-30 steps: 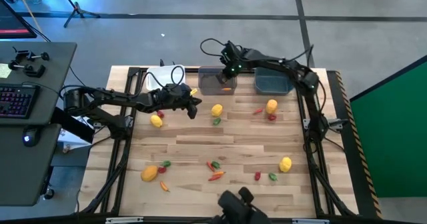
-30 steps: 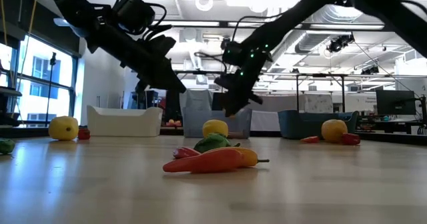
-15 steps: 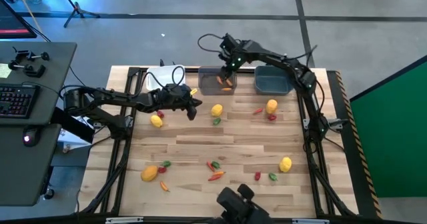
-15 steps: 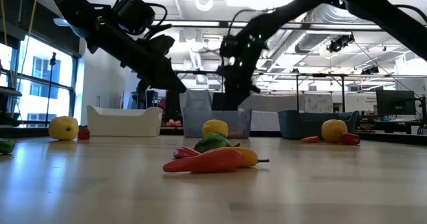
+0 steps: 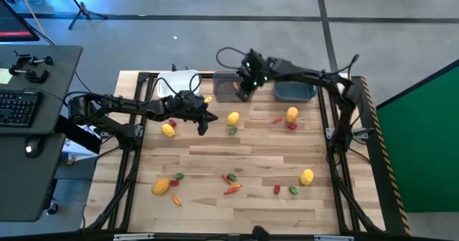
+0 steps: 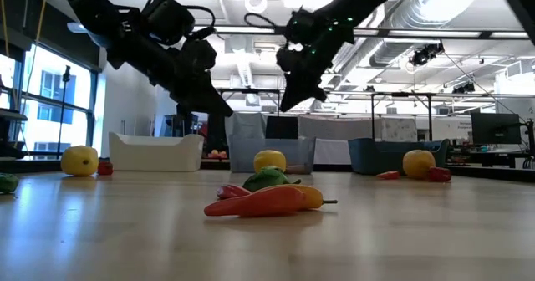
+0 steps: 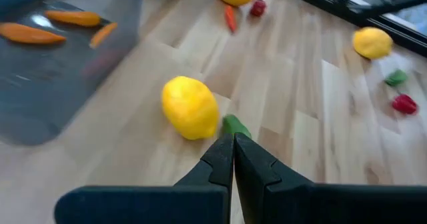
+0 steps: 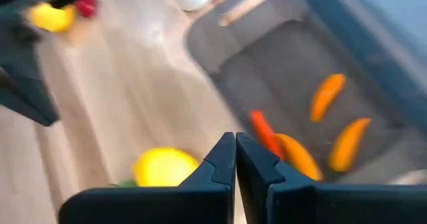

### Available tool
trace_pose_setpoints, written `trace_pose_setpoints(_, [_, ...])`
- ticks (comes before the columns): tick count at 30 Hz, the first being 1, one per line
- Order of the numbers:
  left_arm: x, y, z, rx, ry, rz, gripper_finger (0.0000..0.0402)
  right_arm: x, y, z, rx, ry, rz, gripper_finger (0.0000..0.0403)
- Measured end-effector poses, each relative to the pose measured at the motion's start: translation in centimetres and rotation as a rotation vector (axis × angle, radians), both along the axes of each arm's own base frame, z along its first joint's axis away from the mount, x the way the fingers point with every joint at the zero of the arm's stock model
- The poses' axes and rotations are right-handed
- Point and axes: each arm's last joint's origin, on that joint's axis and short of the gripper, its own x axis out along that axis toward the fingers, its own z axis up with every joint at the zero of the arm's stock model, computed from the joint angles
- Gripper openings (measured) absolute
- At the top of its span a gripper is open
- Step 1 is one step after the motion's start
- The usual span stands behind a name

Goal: Sort produce into baskets
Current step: Put the top left yellow chili pepper into the black bin

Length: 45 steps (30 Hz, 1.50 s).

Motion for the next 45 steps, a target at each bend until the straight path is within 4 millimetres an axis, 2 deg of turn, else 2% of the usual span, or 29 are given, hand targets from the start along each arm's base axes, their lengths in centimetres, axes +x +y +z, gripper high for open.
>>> trace_pose_setpoints(5, [0.0, -0.2, -0.1, -0.02, 0.002, -0.062, 0.0, -1.6, 4.6, -0.8, -0.006, -0.167, -0.048, 0.0])
trace_pose_setpoints(8, [0.3, -0.5, 0.4, -0.018, 0.045, -0.118, 0.0, -3.6, 7.1, -1.5, -0.006, -0.17, -0.099, 0.0])
trace_pose_setpoints(12, [1.0, -1.5, 1.7, 0.036, 0.17, -0.241, 0.0, -6.7, 9.3, -1.9, 0.016, -0.173, -0.133, 0.0])
trace_pose_setpoints(15, [1.6, -2.8, 3.4, 0.068, 0.243, -0.341, 0.0, -8.9, 10.2, -2.2, 0.029, -0.174, -0.14, 0.0])
trace_pose_setpoints(20, [2.0, -6.4, 5.5, 0.069, 0.349, -0.501, 0.0, -12.0, 11.0, -2.5, 0.007, -0.188, -0.117, 0.0])
trace_pose_setpoints(25, [1.2, -11.1, 5.7, -0.005, 0.477, -0.592, 0.0, -14.1, 11.1, -3.4, 0.008, -0.189, -0.071, 0.0])
trace_pose_setpoints(30, [-0.3, -16.6, 5.6, -0.054, 0.549, -0.649, 0.0, -14.8, 11.0, -3.8, 0.002, -0.174, -0.019, 0.0])
trace_pose_setpoints(35, [-2.4, -21.6, 5.5, -0.008, 0.568, -0.687, 0.0001, -14.9, 10.9, -3.8, 0.0, -0.174, 0.012, 0.0])
trace_pose_setpoints(39, [-3.7, -23.8, 5.5, -0.007, 0.569, -0.7, 0.0017, -14.9, 10.7, -3.8, -0.011, -0.172, 0.015, 0.0])
trace_pose_setpoints(45, [-4.6, -25.4, 4.8, 0.008, 0.612, -0.738, 0.0066, -15.0, 10.6, -3.8, -0.013, -0.172, 0.006, 0.0])
